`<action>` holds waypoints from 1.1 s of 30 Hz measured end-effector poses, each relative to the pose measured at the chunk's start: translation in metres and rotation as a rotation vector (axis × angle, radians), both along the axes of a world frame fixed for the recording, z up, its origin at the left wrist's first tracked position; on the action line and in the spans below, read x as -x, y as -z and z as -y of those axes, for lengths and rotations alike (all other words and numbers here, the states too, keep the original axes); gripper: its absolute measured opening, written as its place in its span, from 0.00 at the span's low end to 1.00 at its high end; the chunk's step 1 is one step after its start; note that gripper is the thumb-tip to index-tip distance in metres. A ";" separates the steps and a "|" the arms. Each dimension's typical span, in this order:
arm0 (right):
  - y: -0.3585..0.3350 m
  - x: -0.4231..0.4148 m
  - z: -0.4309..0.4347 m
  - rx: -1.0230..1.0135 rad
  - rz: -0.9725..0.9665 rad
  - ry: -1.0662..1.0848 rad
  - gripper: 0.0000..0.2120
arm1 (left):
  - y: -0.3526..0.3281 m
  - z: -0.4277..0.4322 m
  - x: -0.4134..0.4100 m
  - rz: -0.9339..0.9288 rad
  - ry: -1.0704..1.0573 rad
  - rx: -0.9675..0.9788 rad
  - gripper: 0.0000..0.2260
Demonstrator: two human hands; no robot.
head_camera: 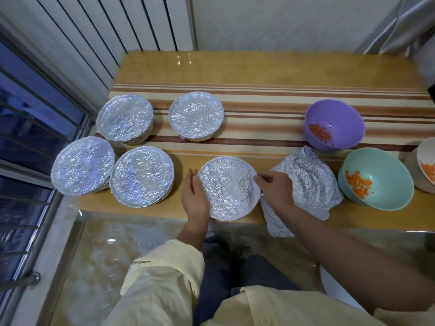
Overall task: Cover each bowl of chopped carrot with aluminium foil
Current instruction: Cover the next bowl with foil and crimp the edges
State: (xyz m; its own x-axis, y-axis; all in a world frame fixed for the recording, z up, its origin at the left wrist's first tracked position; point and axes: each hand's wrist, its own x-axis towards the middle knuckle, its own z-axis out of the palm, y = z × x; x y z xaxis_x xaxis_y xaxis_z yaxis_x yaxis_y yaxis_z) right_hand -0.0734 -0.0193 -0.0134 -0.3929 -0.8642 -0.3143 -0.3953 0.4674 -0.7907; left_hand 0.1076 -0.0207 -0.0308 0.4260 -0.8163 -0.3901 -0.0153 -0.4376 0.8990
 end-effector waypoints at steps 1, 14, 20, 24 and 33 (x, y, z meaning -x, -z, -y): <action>0.000 -0.003 -0.001 0.013 -0.028 -0.001 0.10 | 0.004 0.002 0.000 -0.003 0.013 0.025 0.15; 0.004 0.012 0.005 -0.087 0.353 0.046 0.07 | 0.014 0.001 0.003 -0.024 -0.013 0.097 0.13; 0.001 0.011 0.007 -0.108 0.367 0.026 0.10 | 0.012 0.000 0.005 0.007 -0.046 0.121 0.13; 0.000 0.016 0.002 -0.139 0.258 0.011 0.11 | 0.011 -0.004 0.010 -0.048 -0.136 0.103 0.14; -0.002 0.004 -0.004 -0.193 0.319 0.021 0.05 | 0.015 -0.007 0.010 -0.112 -0.184 0.077 0.15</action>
